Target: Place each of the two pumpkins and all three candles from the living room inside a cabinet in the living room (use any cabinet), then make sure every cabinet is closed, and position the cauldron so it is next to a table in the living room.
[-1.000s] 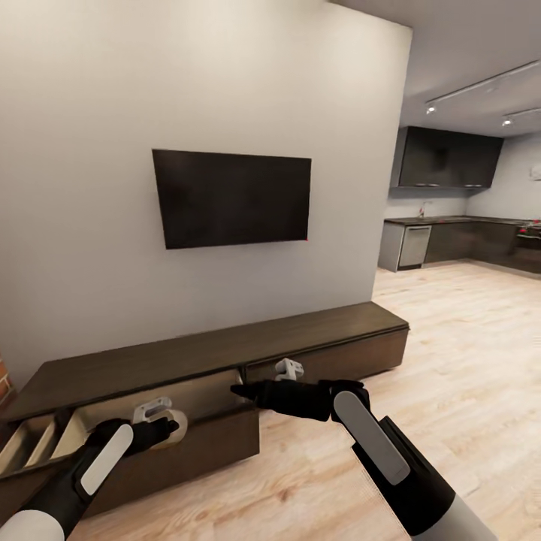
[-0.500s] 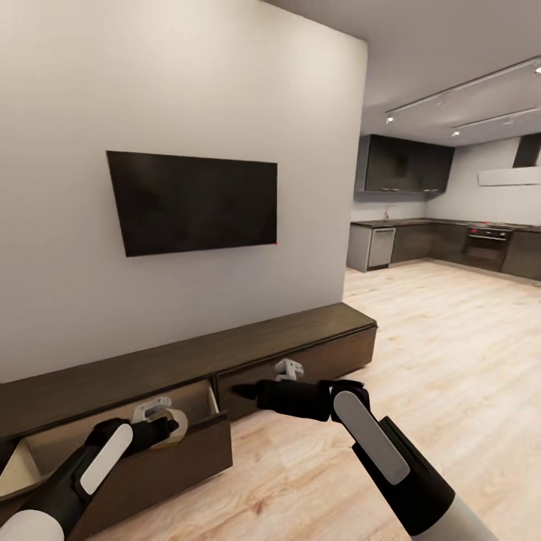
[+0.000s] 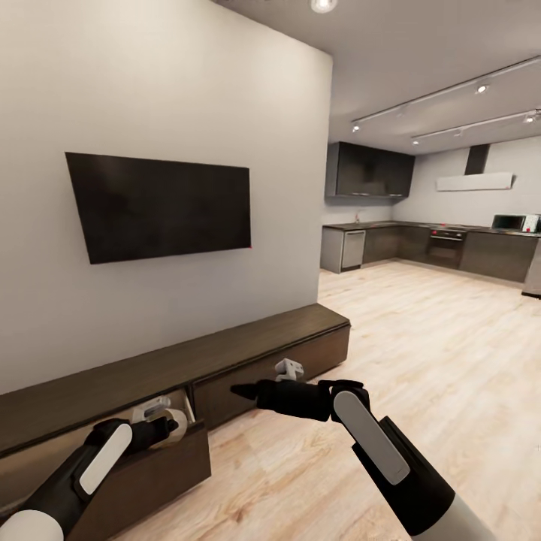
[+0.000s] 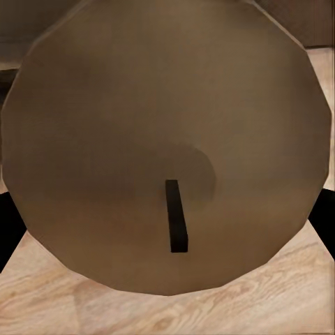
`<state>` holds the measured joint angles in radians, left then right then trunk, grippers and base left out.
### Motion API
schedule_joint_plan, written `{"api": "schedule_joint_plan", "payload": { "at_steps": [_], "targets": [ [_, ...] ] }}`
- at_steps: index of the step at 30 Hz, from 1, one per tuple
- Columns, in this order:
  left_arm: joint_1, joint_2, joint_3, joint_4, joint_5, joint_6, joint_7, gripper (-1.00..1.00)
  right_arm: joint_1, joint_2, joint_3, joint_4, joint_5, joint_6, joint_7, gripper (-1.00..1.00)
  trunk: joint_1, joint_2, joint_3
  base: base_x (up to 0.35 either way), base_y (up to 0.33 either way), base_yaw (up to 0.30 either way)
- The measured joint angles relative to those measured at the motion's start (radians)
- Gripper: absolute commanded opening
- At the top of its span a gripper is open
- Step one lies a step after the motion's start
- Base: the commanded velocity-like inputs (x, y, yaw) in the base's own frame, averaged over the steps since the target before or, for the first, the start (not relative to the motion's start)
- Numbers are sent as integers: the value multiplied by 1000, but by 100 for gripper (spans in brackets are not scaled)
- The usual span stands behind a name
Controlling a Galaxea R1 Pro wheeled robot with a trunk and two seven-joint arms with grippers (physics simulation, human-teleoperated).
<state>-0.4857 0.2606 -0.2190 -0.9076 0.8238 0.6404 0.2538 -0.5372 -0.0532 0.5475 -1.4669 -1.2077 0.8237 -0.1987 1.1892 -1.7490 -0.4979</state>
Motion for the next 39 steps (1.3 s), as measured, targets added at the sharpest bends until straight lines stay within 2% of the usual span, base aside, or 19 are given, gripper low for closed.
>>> {"api": "schedule_joint_plan", "payload": {
  "at_steps": [11,17,21,28,39],
  "targets": [
    [0,0,0,0,0,0,0,-100,0,0,-2,17,-5,0,0,100,0,0,11,0,0,-242],
    [0,0,0,0,0,0,0,-100,0,0,-3,57,-55,0,15,100,0,0,11,0,0,-276],
    [0,0,0,0,1,0,0,-100,0,-2,-3,67,-65,0,17,100,0,0,10,0,0,-110],
    [0,-1,0,0,-1,0,0,-100,0,-12,-85,69,-69,3,17,100,0,0,8,0,0,-131],
    [0,0,0,0,-1,0,0,-100,0,-18,-97,71,-70,2,18,100,0,0,6,0,0,-273]
  ]
}}
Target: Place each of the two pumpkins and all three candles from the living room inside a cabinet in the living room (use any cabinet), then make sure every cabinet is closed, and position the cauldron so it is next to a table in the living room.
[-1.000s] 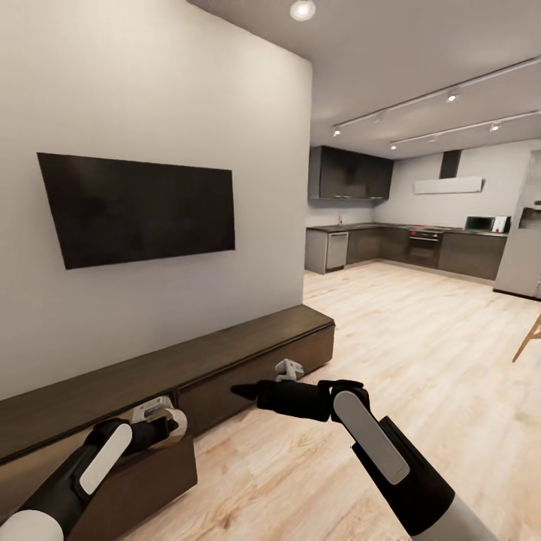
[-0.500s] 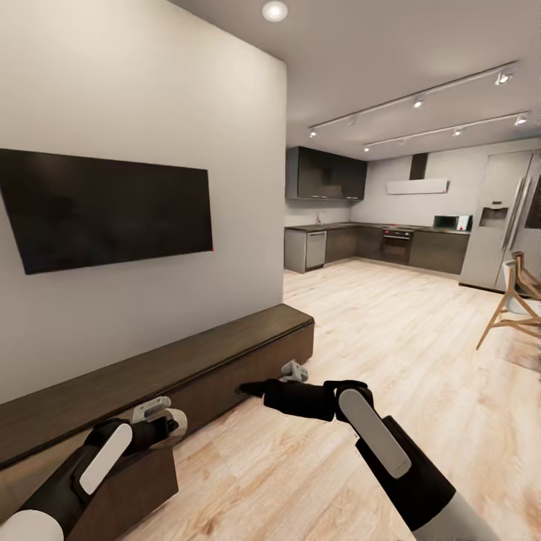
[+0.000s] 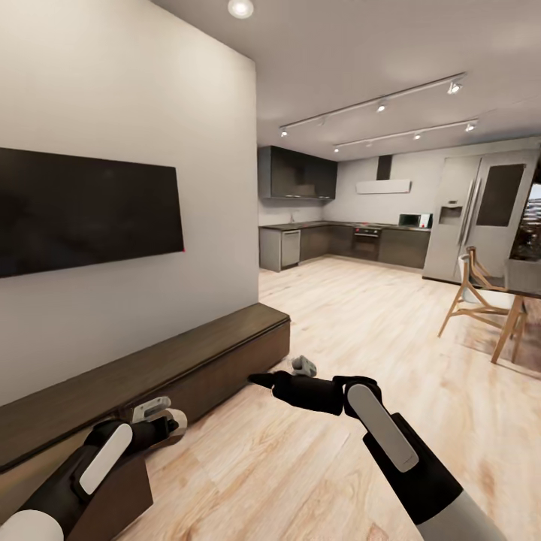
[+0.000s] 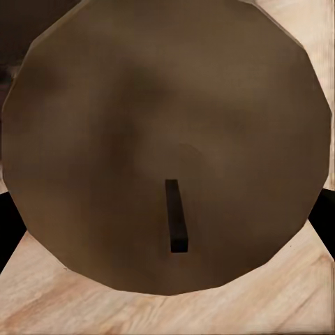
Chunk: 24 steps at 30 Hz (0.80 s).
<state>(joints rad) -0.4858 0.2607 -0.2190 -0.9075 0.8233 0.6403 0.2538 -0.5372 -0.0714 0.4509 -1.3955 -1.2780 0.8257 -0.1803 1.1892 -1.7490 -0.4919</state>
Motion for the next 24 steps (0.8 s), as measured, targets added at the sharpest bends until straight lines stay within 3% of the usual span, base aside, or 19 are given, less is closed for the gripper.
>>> {"api": "schedule_joint_plan", "payload": {
  "at_steps": [17,24],
  "targets": [
    [0,-1,0,0,-2,0,0,-100,0,-2,-2,6,1,0,3,100,0,0,0,3,0,-289],
    [0,-1,-1,0,-10,0,1,-100,0,-2,-2,6,2,0,3,100,-1,0,0,227,0,-289]
  ]
}}
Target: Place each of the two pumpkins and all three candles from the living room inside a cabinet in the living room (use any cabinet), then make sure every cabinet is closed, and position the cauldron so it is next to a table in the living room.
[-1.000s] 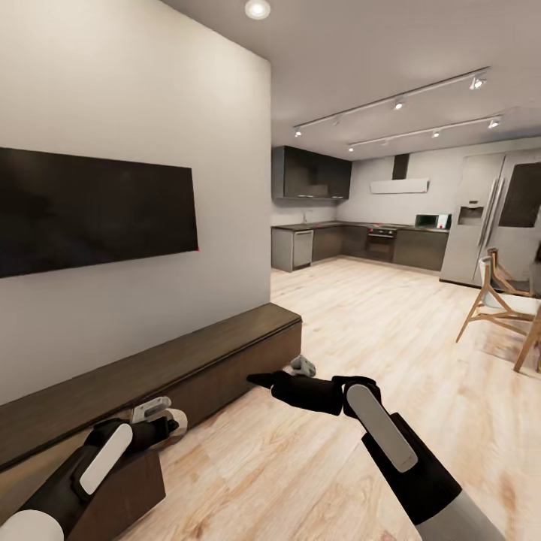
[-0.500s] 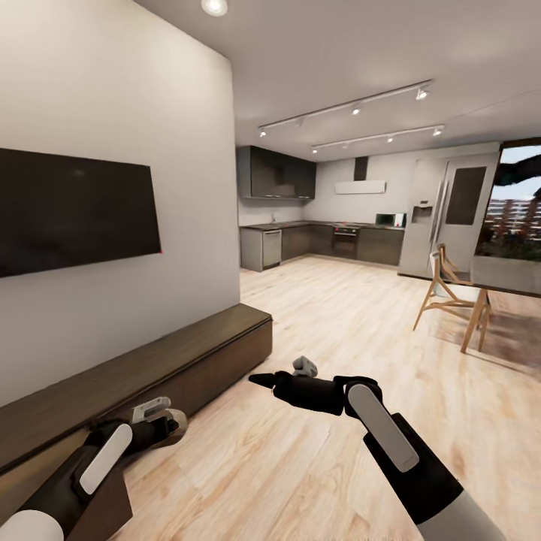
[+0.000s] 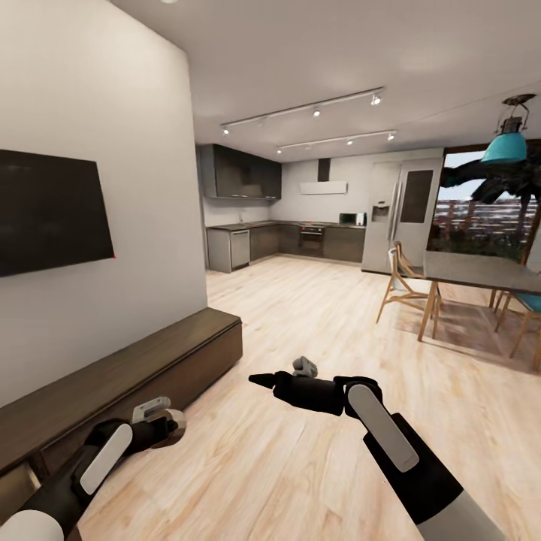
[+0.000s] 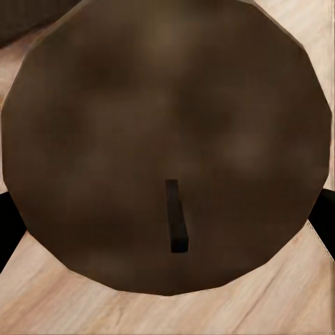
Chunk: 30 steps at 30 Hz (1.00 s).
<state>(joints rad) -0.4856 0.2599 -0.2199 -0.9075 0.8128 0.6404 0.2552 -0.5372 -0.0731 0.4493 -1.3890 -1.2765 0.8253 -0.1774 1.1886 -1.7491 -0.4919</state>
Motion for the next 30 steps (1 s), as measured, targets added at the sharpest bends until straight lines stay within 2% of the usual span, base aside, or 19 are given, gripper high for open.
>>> {"api": "schedule_joint_plan", "payload": {
  "at_steps": [9,26,30],
  "targets": [
    [0,-1,-6,0,-1,0,2,-100,0,-2,-1,33,-1,0,-1,100,0,0,0,340,0,-145],
    [0,0,-7,0,-1,0,2,-100,1,-9,-2,44,-1,-10,2,100,0,0,0,343,0,-284],
    [0,-1,-7,0,-1,0,2,-100,5,-16,-33,63,0,-12,41,100,0,0,-2,343,0,-279]
  ]
}}
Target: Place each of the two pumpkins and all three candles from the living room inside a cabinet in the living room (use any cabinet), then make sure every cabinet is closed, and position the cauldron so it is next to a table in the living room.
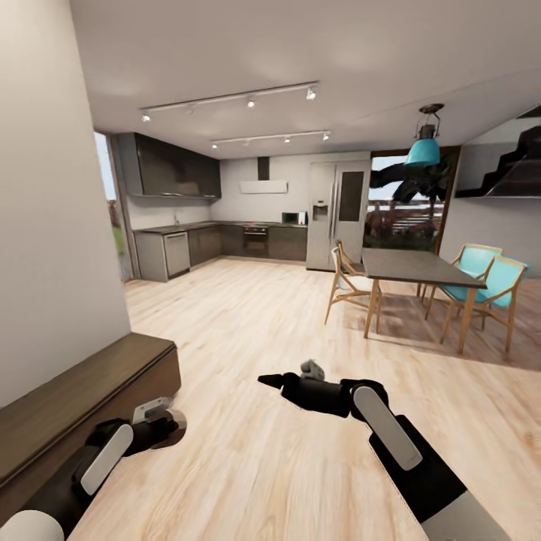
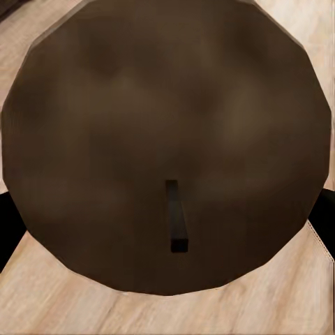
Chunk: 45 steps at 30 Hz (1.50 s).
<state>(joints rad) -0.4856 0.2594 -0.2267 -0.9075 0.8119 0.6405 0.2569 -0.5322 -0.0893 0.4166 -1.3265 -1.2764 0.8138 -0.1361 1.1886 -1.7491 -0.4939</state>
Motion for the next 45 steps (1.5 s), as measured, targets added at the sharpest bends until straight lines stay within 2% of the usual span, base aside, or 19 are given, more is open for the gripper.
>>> {"api": "schedule_joint_plan", "payload": {
  "at_steps": [6,16,28,45],
  "targets": [
    [0,0,0,0,0,0,0,-100,1,-3,-22,26,0,0,33,100,0,0,-6,343,0,-212],
    [0,0,-1,0,0,0,0,-100,0,-3,-26,44,1,-2,33,100,0,0,-21,342,-12,-58],
    [0,0,-1,0,-1,0,0,-100,1,-4,-26,47,1,-3,31,100,0,0,-35,303,-122,-56],
    [0,0,-2,0,0,0,0,-100,1,-3,-40,73,0,-3,35,100,1,0,-35,20,-11,-283]
  ]
}}
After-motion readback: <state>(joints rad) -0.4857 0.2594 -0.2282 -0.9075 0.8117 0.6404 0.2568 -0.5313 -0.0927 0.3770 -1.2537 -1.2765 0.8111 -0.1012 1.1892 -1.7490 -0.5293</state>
